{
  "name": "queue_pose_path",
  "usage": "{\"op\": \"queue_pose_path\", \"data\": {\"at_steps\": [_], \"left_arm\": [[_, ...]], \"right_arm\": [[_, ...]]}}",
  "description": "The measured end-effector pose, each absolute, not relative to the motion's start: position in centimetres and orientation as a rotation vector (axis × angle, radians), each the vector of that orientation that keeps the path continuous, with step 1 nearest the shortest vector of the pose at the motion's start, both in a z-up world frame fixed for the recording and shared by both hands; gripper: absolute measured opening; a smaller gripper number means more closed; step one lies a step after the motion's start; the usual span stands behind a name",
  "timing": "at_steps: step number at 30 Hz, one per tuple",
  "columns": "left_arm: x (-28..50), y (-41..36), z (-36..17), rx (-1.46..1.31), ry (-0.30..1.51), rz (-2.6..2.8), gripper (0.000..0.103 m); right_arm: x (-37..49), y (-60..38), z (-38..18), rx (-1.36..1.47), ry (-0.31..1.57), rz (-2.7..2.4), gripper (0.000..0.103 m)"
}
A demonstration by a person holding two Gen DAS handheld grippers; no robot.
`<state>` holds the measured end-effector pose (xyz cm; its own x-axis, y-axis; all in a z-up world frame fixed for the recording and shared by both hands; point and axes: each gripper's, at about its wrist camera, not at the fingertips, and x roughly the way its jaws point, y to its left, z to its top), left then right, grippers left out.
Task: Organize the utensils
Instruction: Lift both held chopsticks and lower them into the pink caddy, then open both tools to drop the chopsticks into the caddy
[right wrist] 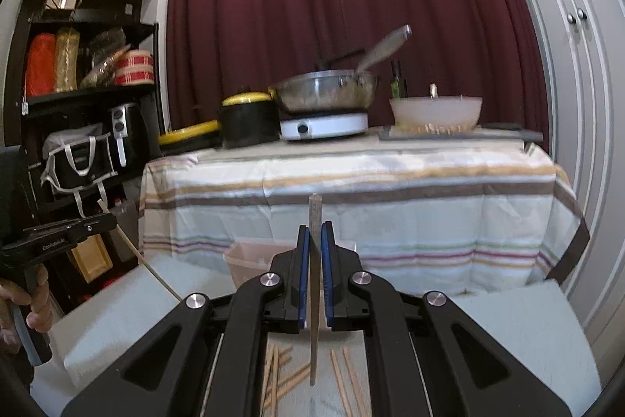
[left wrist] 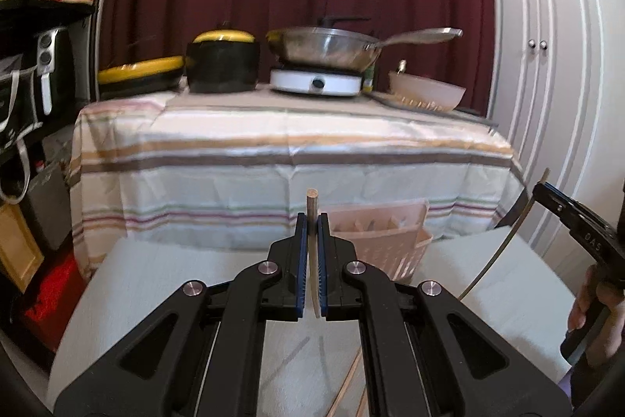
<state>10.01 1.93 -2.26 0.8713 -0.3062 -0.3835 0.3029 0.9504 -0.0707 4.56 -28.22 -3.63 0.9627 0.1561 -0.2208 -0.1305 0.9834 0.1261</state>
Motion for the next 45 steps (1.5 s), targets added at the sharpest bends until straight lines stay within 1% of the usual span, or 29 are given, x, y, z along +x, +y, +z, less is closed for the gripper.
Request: {"op": "queue_pose_path", "data": {"at_steps": [7, 14, 17, 22, 30, 35, 37, 38, 39, 40, 41, 42, 43, 44, 45], "left_arm": [[11.5, 0.6, 2.6, 0.009, 0.306, -0.360, 0.005], [14.4, -1.4, 5.4, 0.009, 0.247, -0.373, 0.005], [15.8, -2.3, 5.8, 0.001, 0.235, -0.388, 0.005], [18.0, -3.8, 3.9, 0.013, 0.283, -0.403, 0.005], [21.2, -4.6, -2.0, 0.025, 0.396, -0.382, 0.005], [22.6, -4.4, -4.6, 0.006, 0.448, -0.367, 0.005], [22.9, -4.4, -5.2, 0.003, 0.455, -0.365, 0.010], [22.9, -4.4, -5.5, 0.007, 0.459, -0.362, 0.015], [22.9, -4.4, -5.6, 0.010, 0.458, -0.359, 0.024], [22.9, -4.5, -5.7, 0.013, 0.456, -0.355, 0.030], [22.7, -4.4, -5.7, 0.013, 0.450, -0.353, 0.043], [22.7, -4.4, -5.7, 0.013, 0.446, -0.351, 0.050], [22.6, -4.4, -5.6, 0.013, 0.441, -0.350, 0.052], [22.4, -4.4, -5.5, 0.016, 0.436, -0.350, 0.053], [22.3, -4.4, -5.4, 0.021, 0.431, -0.348, 0.059]], "right_arm": [[6.7, -28.6, 0.3, 0.103, 0.130, 0.161, 0.007], [10.7, -28.6, 3.0, 0.082, 0.044, 0.148, 0.007], [12.5, -28.6, 3.2, 0.083, 0.027, 0.140, 0.007], [15.2, -28.8, 0.9, 0.104, 0.076, 0.135, 0.007], [18.4, -29.2, -4.9, 0.161, 0.223, 0.139, 0.007], [19.3, -29.2, -6.8, 0.167, 0.275, 0.138, 0.007], [19.4, -29.4, -7.2, 0.169, 0.287, 0.136, 0.007], [19.4, -29.4, -7.2, 0.167, 0.288, 0.134, 0.007], [19.4, -29.4, -7.2, 0.163, 0.292, 0.132, 0.007], [19.4, -29.3, -7.3, 0.160, 0.296, 0.131, 0.008], [19.4, -29.3, -7.2, 0.157, 0.301, 0.132, 0.015], [19.4, -29.3, -7.2, 0.152, 0.300, 0.129, 0.020], [19.4, -29.2, -7.1, 0.148, 0.296, 0.123, 0.034], [19.2, -29.2, -7.0, 0.141, 0.289, 0.113, 0.044], [19.1, -29.2, -6.9, 0.137, 0.283, 0.108, 0.048]]}}
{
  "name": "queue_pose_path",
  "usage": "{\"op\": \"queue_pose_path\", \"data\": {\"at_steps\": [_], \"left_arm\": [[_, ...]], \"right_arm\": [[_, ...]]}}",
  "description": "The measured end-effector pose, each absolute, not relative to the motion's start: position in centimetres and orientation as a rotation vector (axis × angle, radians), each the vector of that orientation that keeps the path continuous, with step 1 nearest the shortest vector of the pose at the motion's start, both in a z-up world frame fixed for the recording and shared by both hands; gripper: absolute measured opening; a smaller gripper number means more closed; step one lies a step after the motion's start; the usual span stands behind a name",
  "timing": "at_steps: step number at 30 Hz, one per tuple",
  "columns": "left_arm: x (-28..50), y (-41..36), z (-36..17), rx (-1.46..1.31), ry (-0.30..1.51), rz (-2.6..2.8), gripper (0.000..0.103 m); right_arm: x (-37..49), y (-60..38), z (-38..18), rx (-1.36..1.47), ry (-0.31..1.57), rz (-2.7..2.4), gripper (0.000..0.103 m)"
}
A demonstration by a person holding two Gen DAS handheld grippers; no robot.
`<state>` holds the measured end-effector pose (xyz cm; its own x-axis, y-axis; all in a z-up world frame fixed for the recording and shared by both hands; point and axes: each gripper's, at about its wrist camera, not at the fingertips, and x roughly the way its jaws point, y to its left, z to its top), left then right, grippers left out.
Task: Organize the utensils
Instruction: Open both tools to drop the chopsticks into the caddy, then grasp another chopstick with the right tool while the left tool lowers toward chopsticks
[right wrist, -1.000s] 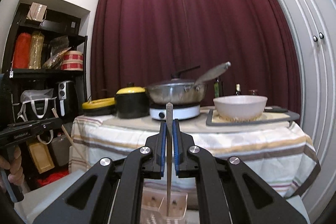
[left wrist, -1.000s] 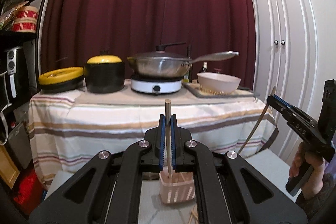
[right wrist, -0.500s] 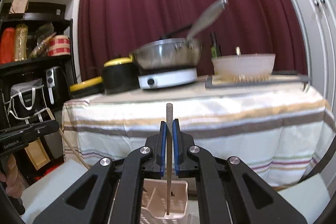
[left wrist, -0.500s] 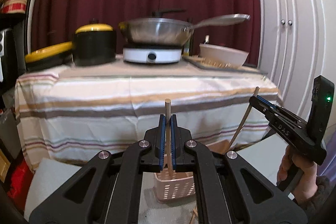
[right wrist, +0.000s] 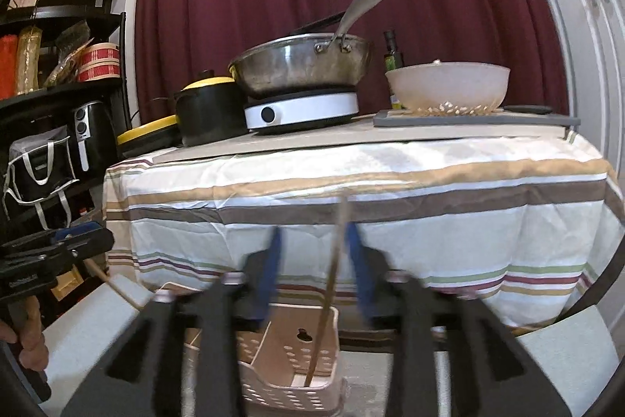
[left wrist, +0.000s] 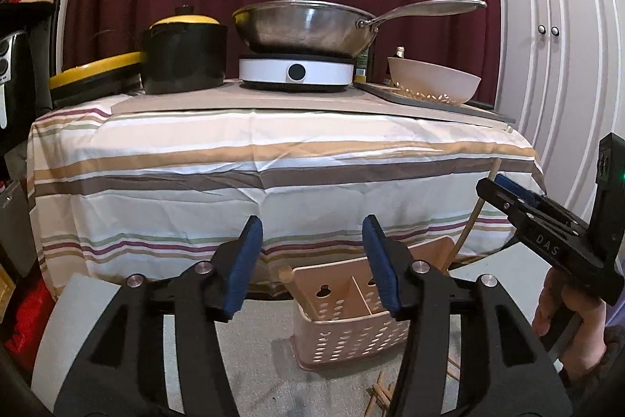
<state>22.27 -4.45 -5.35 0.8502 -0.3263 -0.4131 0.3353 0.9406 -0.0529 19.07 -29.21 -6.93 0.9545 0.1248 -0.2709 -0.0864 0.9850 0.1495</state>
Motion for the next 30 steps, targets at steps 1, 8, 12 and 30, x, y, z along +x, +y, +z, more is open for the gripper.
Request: {"op": "queue_pose_path", "data": {"at_steps": [1, 8, 12, 30], "left_arm": [[22.1, -4.4, -5.2, 0.023, 0.424, -0.347, 0.062], [20.4, -3.4, -4.6, 0.014, 0.392, -0.324, 0.082], [18.7, -2.6, -4.6, 0.021, 0.383, -0.312, 0.082], [7.8, 0.4, -14.3, 0.026, 0.536, -0.288, 0.068]], "right_arm": [[18.8, -29.2, -6.8, 0.132, 0.276, 0.101, 0.053], [17.0, -29.5, -5.3, 0.088, 0.235, 0.058, 0.071], [14.6, -29.8, -4.7, 0.085, 0.224, 0.050, 0.071], [1.4, -28.9, -14.5, 0.064, 0.420, 0.024, 0.051]]}}
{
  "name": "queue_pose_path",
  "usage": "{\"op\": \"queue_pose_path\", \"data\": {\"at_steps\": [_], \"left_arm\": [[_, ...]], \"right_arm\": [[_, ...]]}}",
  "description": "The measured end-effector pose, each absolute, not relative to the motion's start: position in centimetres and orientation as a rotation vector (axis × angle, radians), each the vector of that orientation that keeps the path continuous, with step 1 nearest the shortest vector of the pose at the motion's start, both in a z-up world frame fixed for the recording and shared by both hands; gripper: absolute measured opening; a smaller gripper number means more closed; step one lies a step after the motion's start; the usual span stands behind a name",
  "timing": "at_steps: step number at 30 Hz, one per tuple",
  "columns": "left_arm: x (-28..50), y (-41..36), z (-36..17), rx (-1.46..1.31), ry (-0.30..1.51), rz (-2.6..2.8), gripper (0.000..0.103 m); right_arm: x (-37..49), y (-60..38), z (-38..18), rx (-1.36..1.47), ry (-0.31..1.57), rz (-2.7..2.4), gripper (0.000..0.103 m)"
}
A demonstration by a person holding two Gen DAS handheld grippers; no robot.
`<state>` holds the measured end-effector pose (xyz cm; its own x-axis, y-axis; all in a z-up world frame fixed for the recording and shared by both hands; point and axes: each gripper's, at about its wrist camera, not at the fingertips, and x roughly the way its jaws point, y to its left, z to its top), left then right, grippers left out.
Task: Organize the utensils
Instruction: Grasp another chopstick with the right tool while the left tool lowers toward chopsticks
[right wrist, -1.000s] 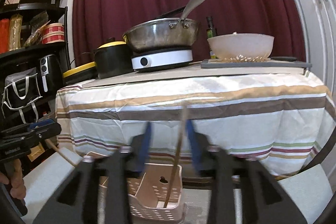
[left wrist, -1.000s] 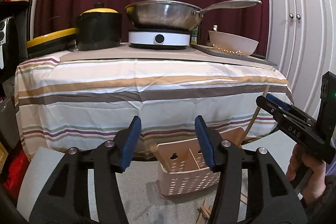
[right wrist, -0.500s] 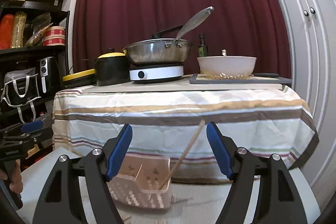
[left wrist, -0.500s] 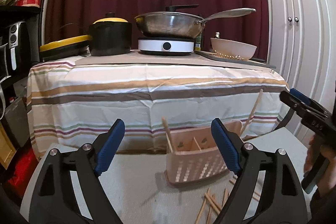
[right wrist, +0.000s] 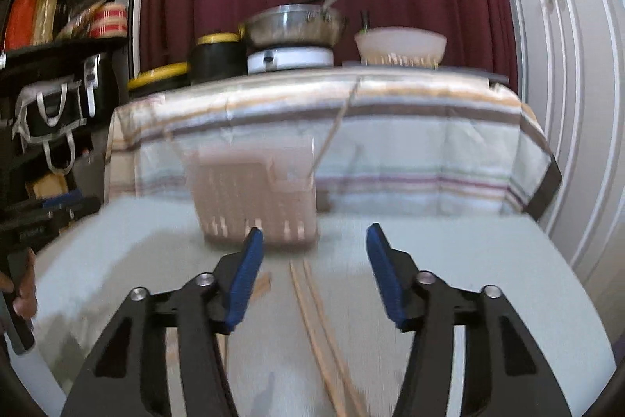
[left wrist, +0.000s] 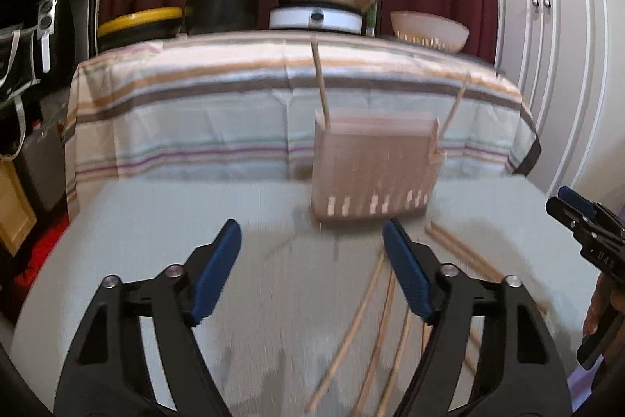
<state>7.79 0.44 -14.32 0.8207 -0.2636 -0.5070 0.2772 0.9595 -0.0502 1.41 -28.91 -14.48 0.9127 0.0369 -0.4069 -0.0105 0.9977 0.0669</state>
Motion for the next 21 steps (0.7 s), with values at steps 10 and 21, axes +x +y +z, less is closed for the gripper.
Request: {"op": "queue_pose_path", "data": {"at_steps": [10, 21], "left_arm": [[3.9, 1.2, -20.5, 0.059, 0.675, -0.269, 0.050], [3.0, 1.1, -22.9, 0.063, 0.727, -0.267, 0.044]], "right_arm": [[-2.6, -30.1, -21.3, 0.105, 0.590, 0.021, 0.031], [-2.8, -30.2, -23.6, 0.128, 0.702, 0.006, 0.027]]}}
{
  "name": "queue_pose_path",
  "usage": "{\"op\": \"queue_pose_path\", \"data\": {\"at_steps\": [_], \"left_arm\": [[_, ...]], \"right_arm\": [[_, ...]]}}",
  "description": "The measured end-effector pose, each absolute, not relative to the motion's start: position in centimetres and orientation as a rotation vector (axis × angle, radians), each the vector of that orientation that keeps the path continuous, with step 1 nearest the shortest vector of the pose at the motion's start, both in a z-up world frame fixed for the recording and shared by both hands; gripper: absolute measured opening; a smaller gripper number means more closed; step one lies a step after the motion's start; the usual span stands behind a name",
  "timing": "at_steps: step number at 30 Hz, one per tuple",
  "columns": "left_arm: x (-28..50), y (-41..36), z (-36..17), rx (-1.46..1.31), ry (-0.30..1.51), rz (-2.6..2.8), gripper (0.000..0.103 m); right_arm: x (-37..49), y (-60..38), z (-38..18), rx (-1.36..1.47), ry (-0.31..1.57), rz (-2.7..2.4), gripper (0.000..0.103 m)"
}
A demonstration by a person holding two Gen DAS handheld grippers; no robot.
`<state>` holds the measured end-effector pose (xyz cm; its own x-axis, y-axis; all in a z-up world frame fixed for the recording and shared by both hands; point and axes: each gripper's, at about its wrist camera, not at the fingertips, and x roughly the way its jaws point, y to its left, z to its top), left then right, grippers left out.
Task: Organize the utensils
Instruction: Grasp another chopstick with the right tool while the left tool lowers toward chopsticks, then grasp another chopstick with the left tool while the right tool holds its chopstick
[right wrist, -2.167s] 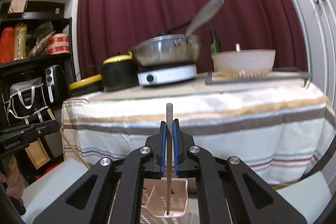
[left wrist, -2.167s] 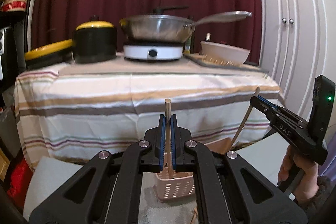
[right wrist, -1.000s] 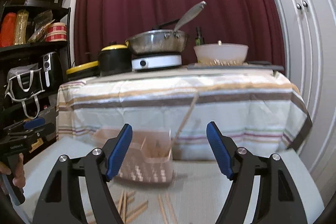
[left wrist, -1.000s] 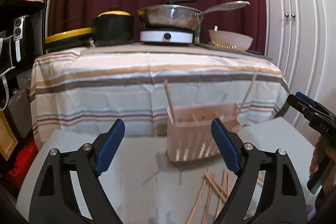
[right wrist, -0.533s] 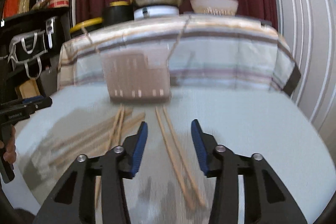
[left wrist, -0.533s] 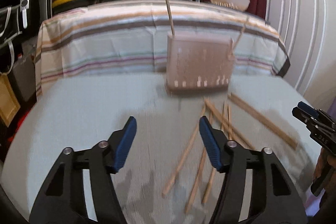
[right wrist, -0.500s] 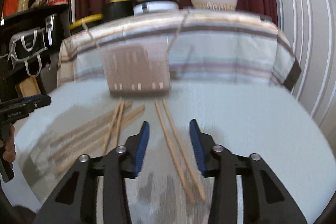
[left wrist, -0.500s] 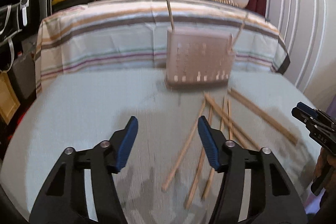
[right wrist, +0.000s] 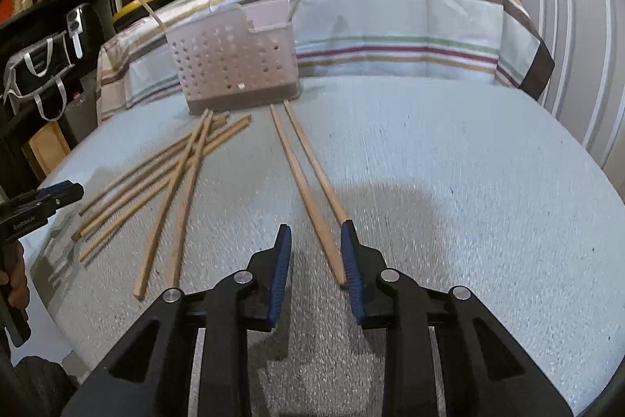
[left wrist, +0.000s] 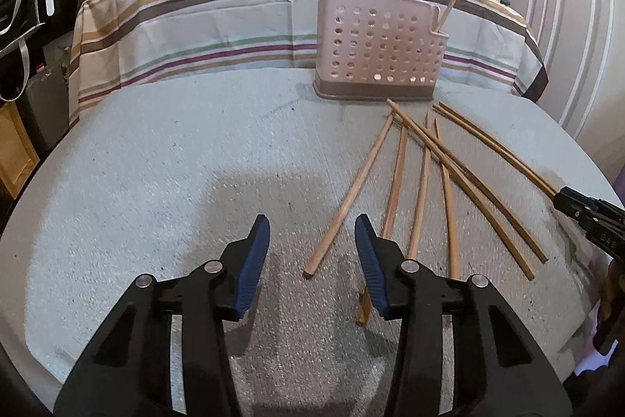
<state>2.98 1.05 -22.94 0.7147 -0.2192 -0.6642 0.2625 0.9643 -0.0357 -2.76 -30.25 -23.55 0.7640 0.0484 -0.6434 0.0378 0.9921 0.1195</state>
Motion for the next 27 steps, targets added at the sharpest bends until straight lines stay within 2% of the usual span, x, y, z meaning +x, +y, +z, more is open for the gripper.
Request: {"op": "queue_pose_path", "data": {"at_steps": [3, 5, 10, 14, 18, 19, 21, 27], "left_arm": [[3.0, 1.0, -23.3, 0.060, 0.734, -0.272, 0.044], [3.1, 1.0, -23.4, 0.055, 0.738, -0.277, 0.043], [3.3, 0.9, -23.8, 0.051, 0.747, -0.288, 0.041], [3.6, 0.8, -24.2, 0.048, 0.755, -0.303, 0.035], [3.6, 0.7, -24.6, 0.061, 0.747, -0.312, 0.021], [3.6, 0.7, -24.6, 0.064, 0.743, -0.316, 0.020], [3.5, 0.6, -24.6, 0.066, 0.736, -0.330, 0.012], [3.1, 0.0, -24.5, 0.119, 0.712, -0.338, 0.010]], "right_arm": [[-2.8, -30.2, -23.8, 0.125, 0.716, 0.003, 0.022], [-2.8, -30.1, -24.0, 0.118, 0.721, 0.010, 0.008], [-3.1, -29.1, -23.9, 0.097, 0.714, 0.042, 0.007], [-3.2, -28.4, -24.0, 0.089, 0.711, 0.065, 0.007], [-3.1, -28.4, -24.0, 0.103, 0.707, 0.071, 0.007], [-3.1, -28.4, -24.0, 0.110, 0.707, 0.069, 0.010], [-3.1, -28.5, -24.0, 0.120, 0.705, 0.062, 0.013], [-3.2, -28.4, -24.1, 0.117, 0.700, 0.061, 0.012]]}}
